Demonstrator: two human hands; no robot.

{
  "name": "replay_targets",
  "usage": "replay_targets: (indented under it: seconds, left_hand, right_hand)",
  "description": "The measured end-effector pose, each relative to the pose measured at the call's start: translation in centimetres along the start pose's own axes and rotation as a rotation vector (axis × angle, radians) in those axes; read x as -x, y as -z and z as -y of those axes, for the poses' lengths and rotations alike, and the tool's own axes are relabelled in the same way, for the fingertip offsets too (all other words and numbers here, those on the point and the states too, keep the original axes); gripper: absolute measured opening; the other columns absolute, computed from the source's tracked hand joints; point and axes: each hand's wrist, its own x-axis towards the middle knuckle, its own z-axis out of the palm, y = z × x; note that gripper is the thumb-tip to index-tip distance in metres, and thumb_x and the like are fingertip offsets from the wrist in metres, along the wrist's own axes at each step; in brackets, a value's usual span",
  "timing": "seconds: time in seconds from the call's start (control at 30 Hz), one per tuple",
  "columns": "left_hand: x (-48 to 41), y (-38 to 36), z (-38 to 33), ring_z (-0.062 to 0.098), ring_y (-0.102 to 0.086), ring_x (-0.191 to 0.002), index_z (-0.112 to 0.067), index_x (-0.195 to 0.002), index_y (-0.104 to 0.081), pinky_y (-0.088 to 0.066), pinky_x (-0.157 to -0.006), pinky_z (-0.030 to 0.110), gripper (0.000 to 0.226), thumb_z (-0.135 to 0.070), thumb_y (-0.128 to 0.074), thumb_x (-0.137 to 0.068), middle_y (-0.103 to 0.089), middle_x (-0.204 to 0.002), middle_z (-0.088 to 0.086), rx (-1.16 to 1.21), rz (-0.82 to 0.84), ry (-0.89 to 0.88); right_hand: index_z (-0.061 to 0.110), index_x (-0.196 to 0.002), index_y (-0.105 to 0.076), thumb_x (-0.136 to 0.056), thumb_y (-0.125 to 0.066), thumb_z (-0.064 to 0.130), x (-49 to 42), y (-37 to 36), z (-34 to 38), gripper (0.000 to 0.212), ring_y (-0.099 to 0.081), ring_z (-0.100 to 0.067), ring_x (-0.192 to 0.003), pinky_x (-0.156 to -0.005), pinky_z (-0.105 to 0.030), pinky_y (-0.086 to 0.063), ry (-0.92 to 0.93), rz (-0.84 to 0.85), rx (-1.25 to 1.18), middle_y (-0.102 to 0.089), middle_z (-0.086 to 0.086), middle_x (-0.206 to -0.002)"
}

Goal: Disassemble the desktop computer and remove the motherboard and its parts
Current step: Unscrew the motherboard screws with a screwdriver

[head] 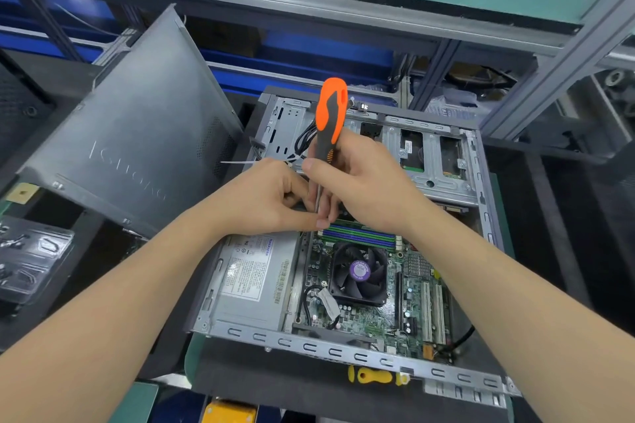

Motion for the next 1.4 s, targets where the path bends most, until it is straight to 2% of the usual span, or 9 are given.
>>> replay_targets:
  seconds: [0.23, 0.43, 0.57, 0.67, 0.77, 0.83, 0.9, 1.03, 1.4]
  left_hand:
    - [0.1, 0.1, 0.4, 0.013, -0.025, -0.05, -0.029, -0.064, -0.072, -0.023, -0.051, 0.024, 0.027, -0.048, -0.08, -0.081, -0.032, -0.047, -0.004, 0.037, 0.022, -0.022]
    - [-0.1, 0.3, 1.0, 0.028, -0.049, -0.06, -0.023, -0.08, -0.077, -0.038, -0.056, 0.032, 0.019, -0.041, -0.082, -0.085, -0.068, -0.074, 0.006, 0.122, 0.145, -0.092]
    - [-0.3, 0.5, 1.0, 0.005, -0.07, -0.084, -0.012, -0.085, -0.076, -0.046, -0.077, 0.009, 0.013, -0.019, -0.087, -0.084, -0.075, -0.091, -0.011, 0.215, 0.256, -0.133]
    - [-0.6, 0.5, 0.7, 0.005, -0.069, -0.082, -0.013, -0.086, -0.076, -0.047, -0.077, 0.01, 0.013, -0.018, -0.087, -0.083, -0.076, -0.091, -0.01, 0.232, 0.291, -0.113]
    - [-0.4, 0.7, 0.3, 0.014, -0.065, -0.076, -0.023, -0.085, -0.077, -0.048, -0.072, 0.021, 0.011, -0.018, -0.087, -0.084, -0.075, -0.088, -0.003, 0.274, 0.311, -0.108]
    - [-0.4, 0.9, 0.4, 0.039, -0.055, -0.07, -0.027, -0.082, -0.077, -0.045, -0.066, 0.049, 0.011, -0.029, -0.087, -0.084, -0.069, -0.081, 0.018, 0.221, 0.296, -0.098]
    - [-0.3, 1.0, 0.7, 0.052, -0.046, -0.069, -0.007, -0.078, -0.074, -0.037, -0.066, 0.062, 0.034, -0.04, -0.085, -0.081, -0.06, -0.077, 0.034, 0.191, 0.282, -0.048]
    - [-0.1, 1.0, 0.3, 0.053, -0.047, -0.071, 0.017, -0.076, -0.059, -0.038, -0.069, 0.064, 0.063, -0.042, -0.083, -0.079, -0.059, -0.076, 0.035, 0.18, 0.299, 0.029]
    - [-0.3, 1.1, 0.6, 0.056, -0.048, -0.071, 0.006, -0.077, -0.067, -0.037, -0.071, 0.068, 0.055, -0.046, -0.084, -0.08, -0.058, -0.076, 0.038, 0.209, 0.282, 0.035]
  right_hand:
    - [0.006, -0.101, -0.052, -0.102, -0.056, 0.018, 0.1, 0.1, 0.0, 0.012, -0.07, -0.032, -0.052, -0.047, -0.035, -0.055, 0.011, 0.065, -0.044, -0.069, -0.013, -0.069]
    - [0.007, -0.103, -0.055, -0.102, -0.056, 0.013, 0.4, 0.7, 1.1, 0.007, -0.071, -0.037, -0.061, -0.057, -0.047, -0.06, 0.045, 0.236, -0.075, -0.069, -0.014, -0.078]
    - [-0.001, -0.106, -0.053, -0.103, -0.054, 0.006, 0.6, 1.2, 1.8, 0.007, -0.069, -0.04, -0.067, -0.065, -0.052, -0.06, 0.066, 0.358, -0.045, -0.068, -0.023, -0.086]
    - [0.0, -0.106, -0.055, -0.103, -0.057, 0.009, 0.7, 1.3, 2.1, 0.01, -0.071, -0.038, -0.066, -0.064, -0.051, -0.06, 0.066, 0.354, -0.038, -0.069, -0.02, -0.084]
    - [0.009, -0.1, -0.059, -0.102, -0.062, 0.015, 0.9, 0.9, 2.0, 0.007, -0.072, -0.035, -0.062, -0.061, -0.046, -0.061, 0.044, 0.295, -0.077, -0.071, -0.01, -0.077]
    - [0.01, -0.101, -0.059, -0.1, -0.066, 0.02, 1.0, 0.7, 1.9, 0.012, -0.073, -0.033, -0.061, -0.059, -0.044, -0.061, 0.04, 0.257, -0.085, -0.072, -0.007, -0.077]
    - [0.01, -0.102, -0.059, -0.097, -0.068, 0.024, 1.0, 0.6, 1.8, 0.017, -0.074, -0.03, -0.06, -0.057, -0.042, -0.061, 0.039, 0.222, -0.085, -0.074, -0.007, -0.078]
    - [0.01, -0.101, -0.059, -0.098, -0.068, 0.022, 0.9, 0.6, 1.6, 0.015, -0.074, -0.03, -0.059, -0.056, -0.041, -0.061, 0.035, 0.186, -0.059, -0.074, -0.009, -0.079]
    - [0.006, -0.101, -0.057, -0.099, -0.066, 0.019, 0.7, 0.5, 1.6, 0.016, -0.073, -0.036, -0.059, -0.054, -0.044, -0.061, 0.021, 0.191, -0.115, -0.072, -0.011, -0.076]
